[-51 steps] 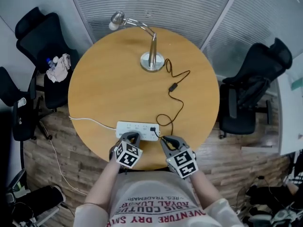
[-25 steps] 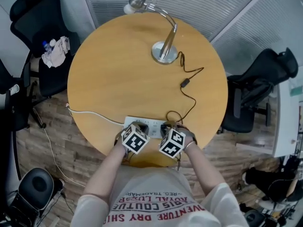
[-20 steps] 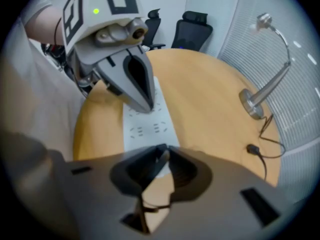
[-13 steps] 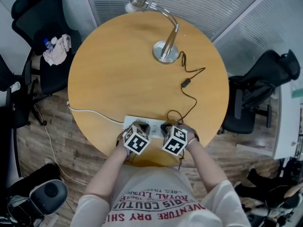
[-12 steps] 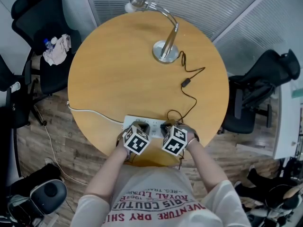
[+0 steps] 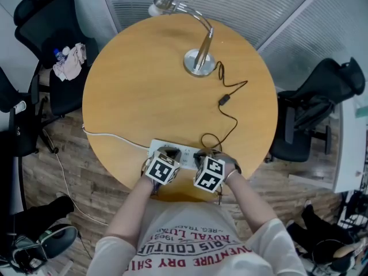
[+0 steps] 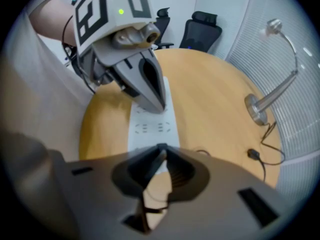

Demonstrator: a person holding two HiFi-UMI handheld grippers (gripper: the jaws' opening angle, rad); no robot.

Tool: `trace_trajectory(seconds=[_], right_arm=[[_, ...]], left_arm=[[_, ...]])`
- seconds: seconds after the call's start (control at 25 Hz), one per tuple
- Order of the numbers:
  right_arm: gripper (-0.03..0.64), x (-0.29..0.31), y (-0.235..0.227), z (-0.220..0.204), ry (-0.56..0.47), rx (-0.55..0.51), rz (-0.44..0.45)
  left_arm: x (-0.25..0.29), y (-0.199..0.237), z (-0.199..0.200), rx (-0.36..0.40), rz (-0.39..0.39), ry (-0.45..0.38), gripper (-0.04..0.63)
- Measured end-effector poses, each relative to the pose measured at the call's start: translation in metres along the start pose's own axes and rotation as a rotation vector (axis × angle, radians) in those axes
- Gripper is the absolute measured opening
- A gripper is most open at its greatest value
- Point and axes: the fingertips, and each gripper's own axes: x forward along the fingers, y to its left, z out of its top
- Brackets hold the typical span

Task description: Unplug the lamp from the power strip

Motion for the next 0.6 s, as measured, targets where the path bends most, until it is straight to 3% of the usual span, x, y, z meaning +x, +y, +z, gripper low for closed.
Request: trace_trajectory(seconds=[0.32, 0.48, 0.6], right_arm=[[0.071, -0.005, 0.004, -0.002, 0.018, 0.03, 0.02], [0.069, -0.044, -0.005, 0.021, -0.095, 0.117, 0.031], [0.069, -0.065, -0.021, 0.027, -0.111, 0.131, 0.024]], left_arm=[[0.003, -0.003, -0.001, 0.099, 0.065, -0.011, 0.026], [0.004, -0.003, -0.002, 0.135, 0.087, -0.011, 0.026], [0.003, -0.002, -0.004, 0.115, 0.081, -0.007, 0.026]])
